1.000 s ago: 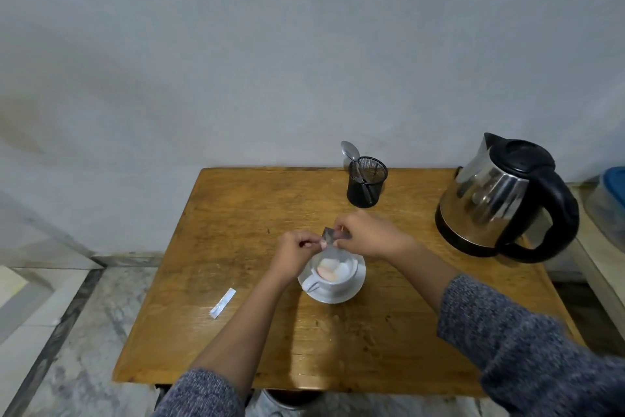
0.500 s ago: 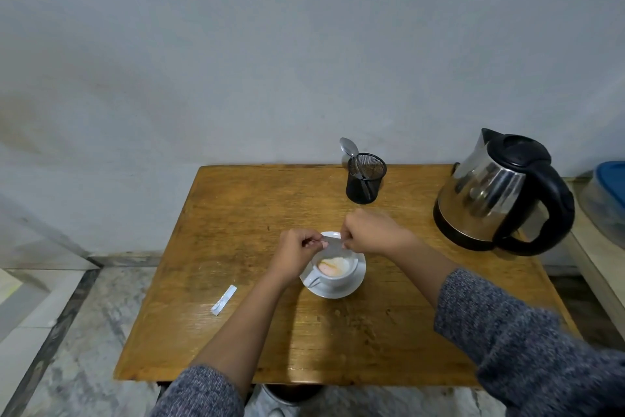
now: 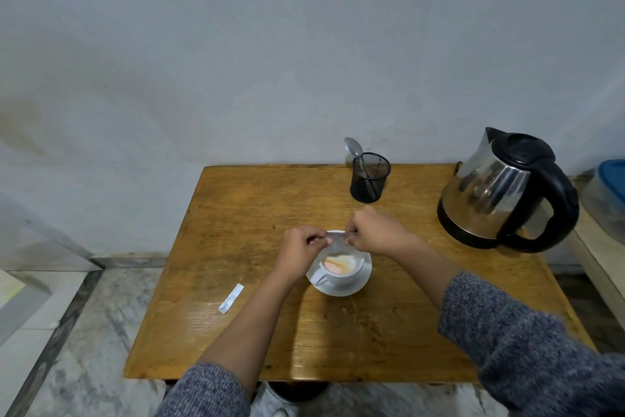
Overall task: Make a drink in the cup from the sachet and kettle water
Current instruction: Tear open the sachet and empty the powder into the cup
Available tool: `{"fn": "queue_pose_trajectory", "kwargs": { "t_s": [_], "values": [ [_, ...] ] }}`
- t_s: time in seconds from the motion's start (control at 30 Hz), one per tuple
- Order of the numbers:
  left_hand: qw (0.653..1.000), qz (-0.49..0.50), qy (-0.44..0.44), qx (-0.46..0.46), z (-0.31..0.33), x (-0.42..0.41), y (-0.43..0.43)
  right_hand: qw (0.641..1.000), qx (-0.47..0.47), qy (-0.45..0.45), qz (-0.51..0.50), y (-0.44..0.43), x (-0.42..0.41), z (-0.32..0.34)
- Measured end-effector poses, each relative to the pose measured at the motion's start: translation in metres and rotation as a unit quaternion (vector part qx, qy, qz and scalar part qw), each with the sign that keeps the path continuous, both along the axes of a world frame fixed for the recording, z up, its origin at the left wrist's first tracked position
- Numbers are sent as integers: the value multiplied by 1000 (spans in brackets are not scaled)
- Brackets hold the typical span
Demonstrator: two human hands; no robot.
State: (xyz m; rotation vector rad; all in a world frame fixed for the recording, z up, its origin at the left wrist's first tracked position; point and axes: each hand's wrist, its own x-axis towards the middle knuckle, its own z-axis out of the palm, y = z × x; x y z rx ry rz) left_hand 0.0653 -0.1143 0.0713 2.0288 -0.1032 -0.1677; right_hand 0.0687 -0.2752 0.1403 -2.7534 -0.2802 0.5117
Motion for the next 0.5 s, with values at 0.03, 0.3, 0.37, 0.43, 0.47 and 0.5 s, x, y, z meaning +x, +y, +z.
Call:
{"fn": "queue_pose_trajectory", "kwargs": {
  "t_s": [0.03, 0.3, 0.37, 0.43, 0.47, 0.5],
  "values": [
    [1000, -1, -1, 1, 0, 0, 0, 1000, 7, 1, -8, 0, -1, 0],
    [1000, -6, -6, 0, 3, -3, 2, 999, 33, 9, -24, 2, -1, -5],
    [1000, -5, -4, -5, 3, -4, 3, 999, 31, 11, -21, 4, -2, -4],
    [1000, -4, -5, -7, 3, -4, 3, 999, 29, 9, -18, 4, -3, -4],
    [1000, -6, -6, -7, 3, -5, 3, 1000, 23, 11, -15, 4, -4, -3],
    [1000, -8, -6, -5, 4, -5, 2, 1000, 19, 13, -14, 3, -3, -3]
  ]
}}
